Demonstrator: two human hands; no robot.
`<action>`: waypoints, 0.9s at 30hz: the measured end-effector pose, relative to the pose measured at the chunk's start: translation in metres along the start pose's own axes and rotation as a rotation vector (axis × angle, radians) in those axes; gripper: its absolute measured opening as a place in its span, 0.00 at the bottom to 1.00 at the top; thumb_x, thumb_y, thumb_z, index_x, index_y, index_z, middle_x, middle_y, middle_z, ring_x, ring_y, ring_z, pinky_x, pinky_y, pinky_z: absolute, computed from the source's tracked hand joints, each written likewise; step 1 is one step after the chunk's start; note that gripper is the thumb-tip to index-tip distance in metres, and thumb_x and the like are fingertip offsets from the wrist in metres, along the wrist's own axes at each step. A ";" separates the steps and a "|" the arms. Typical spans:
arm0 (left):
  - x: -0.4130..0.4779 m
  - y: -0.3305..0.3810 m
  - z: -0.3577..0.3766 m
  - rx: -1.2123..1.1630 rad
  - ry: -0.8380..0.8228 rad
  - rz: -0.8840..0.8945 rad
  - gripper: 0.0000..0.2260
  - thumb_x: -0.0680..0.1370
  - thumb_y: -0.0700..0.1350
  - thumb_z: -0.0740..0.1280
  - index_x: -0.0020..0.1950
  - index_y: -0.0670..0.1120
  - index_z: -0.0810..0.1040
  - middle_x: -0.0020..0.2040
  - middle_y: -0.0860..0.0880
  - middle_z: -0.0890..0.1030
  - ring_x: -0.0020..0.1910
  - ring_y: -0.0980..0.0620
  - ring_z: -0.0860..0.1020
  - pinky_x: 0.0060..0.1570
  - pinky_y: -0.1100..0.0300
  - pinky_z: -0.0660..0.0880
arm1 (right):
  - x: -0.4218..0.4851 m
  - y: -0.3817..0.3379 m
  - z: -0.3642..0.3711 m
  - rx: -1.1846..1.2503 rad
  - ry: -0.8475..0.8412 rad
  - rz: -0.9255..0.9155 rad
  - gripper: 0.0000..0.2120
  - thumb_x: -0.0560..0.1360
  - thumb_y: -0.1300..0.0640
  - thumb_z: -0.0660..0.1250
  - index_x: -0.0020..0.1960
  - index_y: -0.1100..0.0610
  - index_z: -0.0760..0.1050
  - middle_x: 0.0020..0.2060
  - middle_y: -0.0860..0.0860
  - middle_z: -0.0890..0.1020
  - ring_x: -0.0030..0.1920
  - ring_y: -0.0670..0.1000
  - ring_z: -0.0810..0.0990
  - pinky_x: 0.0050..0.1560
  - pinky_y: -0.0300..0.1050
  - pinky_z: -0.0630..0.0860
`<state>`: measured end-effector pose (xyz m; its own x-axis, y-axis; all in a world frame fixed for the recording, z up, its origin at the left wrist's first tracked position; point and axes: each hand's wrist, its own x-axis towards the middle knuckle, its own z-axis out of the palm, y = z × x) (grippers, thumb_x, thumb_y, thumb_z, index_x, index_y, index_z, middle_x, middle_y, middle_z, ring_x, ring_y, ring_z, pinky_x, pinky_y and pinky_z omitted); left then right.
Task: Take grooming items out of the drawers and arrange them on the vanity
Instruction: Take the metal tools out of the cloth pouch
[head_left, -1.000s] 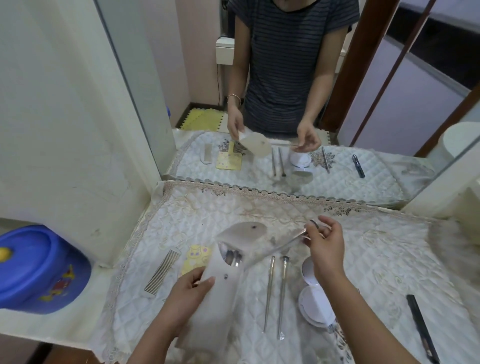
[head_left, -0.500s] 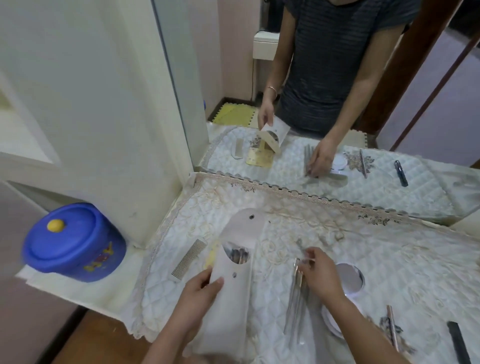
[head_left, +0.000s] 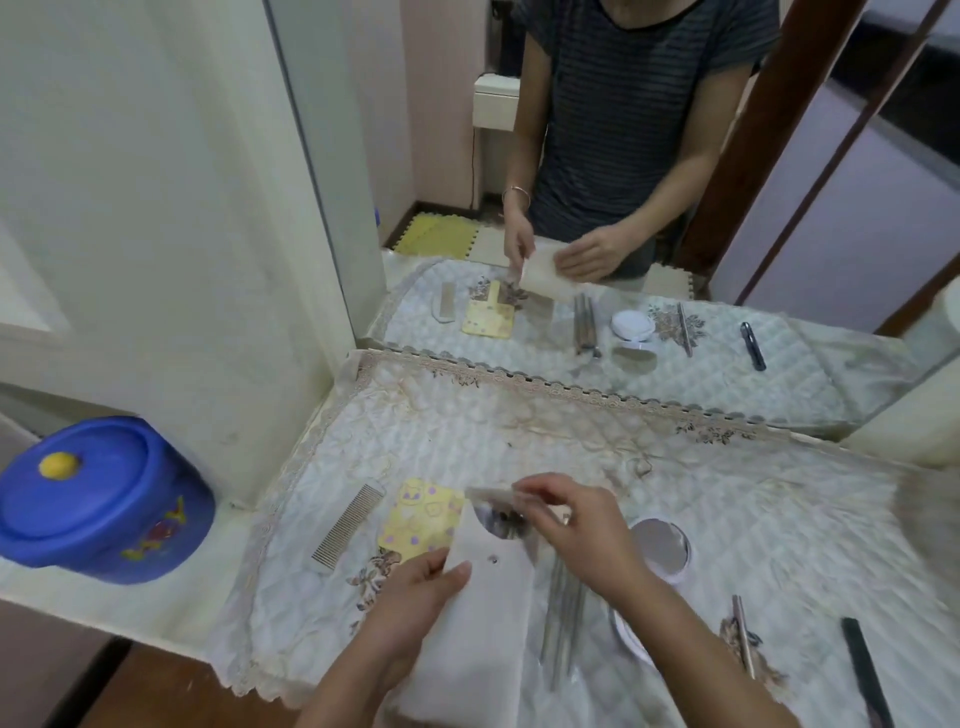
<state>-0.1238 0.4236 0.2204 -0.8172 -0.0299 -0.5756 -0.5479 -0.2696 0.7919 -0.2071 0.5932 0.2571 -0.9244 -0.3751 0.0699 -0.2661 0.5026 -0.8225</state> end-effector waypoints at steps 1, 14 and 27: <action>0.001 0.001 0.002 -0.017 0.018 0.002 0.09 0.77 0.37 0.63 0.53 0.37 0.80 0.49 0.39 0.84 0.46 0.43 0.83 0.42 0.57 0.79 | -0.006 0.000 0.006 -0.070 -0.025 -0.034 0.05 0.72 0.54 0.68 0.46 0.51 0.81 0.37 0.33 0.82 0.45 0.31 0.78 0.42 0.24 0.69; 0.001 -0.004 0.015 -0.133 0.084 -0.053 0.08 0.76 0.34 0.62 0.50 0.36 0.81 0.46 0.37 0.84 0.45 0.41 0.80 0.51 0.47 0.75 | -0.041 0.020 0.052 -0.422 0.058 -0.227 0.12 0.69 0.50 0.60 0.41 0.50 0.81 0.41 0.46 0.86 0.47 0.43 0.84 0.46 0.33 0.75; 0.034 -0.022 0.018 0.413 0.083 0.143 0.09 0.80 0.42 0.57 0.55 0.50 0.75 0.52 0.53 0.79 0.50 0.54 0.78 0.45 0.75 0.73 | -0.070 0.058 0.077 -0.658 -0.013 -0.024 0.20 0.73 0.45 0.55 0.60 0.50 0.75 0.56 0.43 0.82 0.59 0.47 0.77 0.59 0.43 0.63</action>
<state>-0.1423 0.4463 0.1872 -0.8819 -0.1203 -0.4557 -0.4699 0.1498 0.8699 -0.1364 0.5887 0.1611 -0.9137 -0.3995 0.0742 -0.4023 0.8637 -0.3037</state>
